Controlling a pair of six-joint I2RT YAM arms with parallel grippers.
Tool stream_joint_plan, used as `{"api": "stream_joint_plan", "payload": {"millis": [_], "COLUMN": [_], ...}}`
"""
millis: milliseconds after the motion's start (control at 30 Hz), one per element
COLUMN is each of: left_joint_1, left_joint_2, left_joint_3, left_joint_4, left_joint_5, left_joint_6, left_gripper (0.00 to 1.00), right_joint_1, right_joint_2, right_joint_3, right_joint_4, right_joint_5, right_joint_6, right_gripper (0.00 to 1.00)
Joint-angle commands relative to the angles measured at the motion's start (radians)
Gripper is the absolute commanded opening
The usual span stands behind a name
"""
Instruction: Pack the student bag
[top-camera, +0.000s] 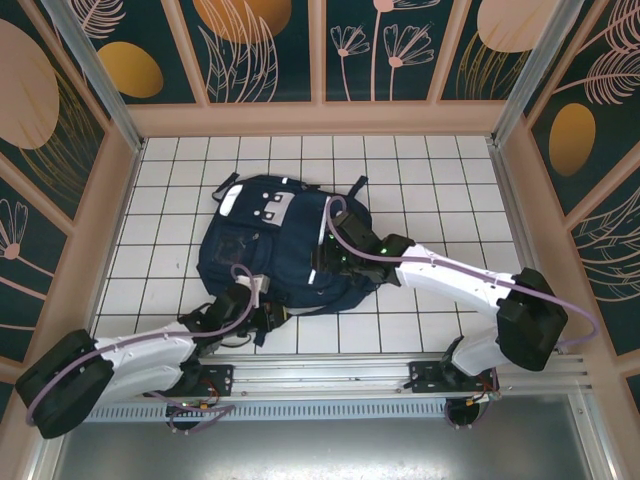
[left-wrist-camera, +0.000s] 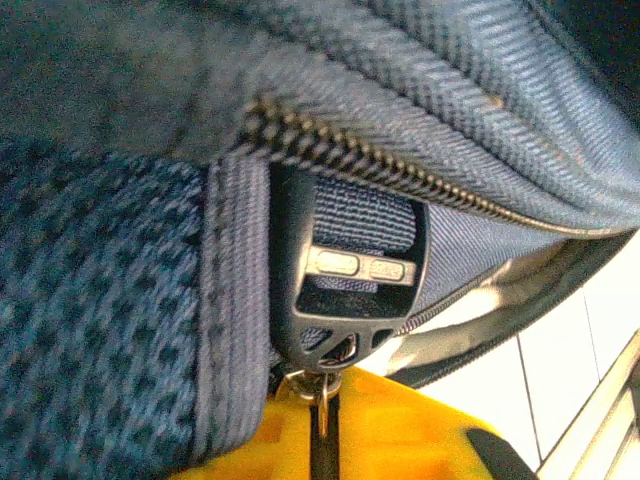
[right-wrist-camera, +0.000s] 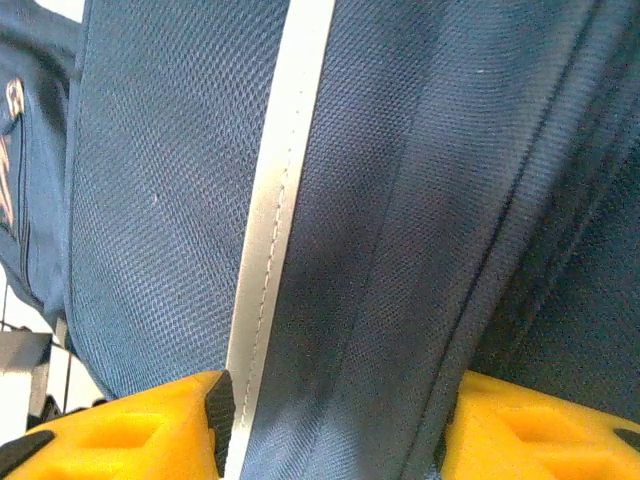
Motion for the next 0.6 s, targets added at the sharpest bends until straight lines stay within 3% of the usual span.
{"api": "stream_joint_plan", "payload": {"millis": [0,167,233,367,567], "left_joint_1": [-0.043,-0.099,-0.118,-0.121,-0.121], "left_joint_2": [0.1,0.327,0.363,0.255,0.014], "left_joint_3": [0.098,0.279,0.339,0.342,0.289], "left_joint_4": [0.126,0.153,0.133,0.054,-0.192], "left_joint_5": [0.086,0.112,0.132,0.11,0.041], "left_joint_6": [0.049,0.085,0.092,0.102,0.081], "left_gripper": [0.25,0.52,0.59,0.65,0.69], "right_joint_1": [-0.033,-0.061,-0.061,-0.012,0.092], "right_joint_2": [-0.065,-0.181,-0.247,-0.351,-0.363], "right_joint_3": [-0.005,-0.017,-0.053,-0.13,-0.224], "right_joint_4": [-0.03,-0.083,-0.086,-0.087,-0.063], "right_joint_5": [0.049,0.156,0.168,0.158,0.134], "right_joint_6": [0.019,-0.008,-0.013,-0.033,-0.023], "right_gripper": [0.56,0.64,0.64,0.62,0.54]}}
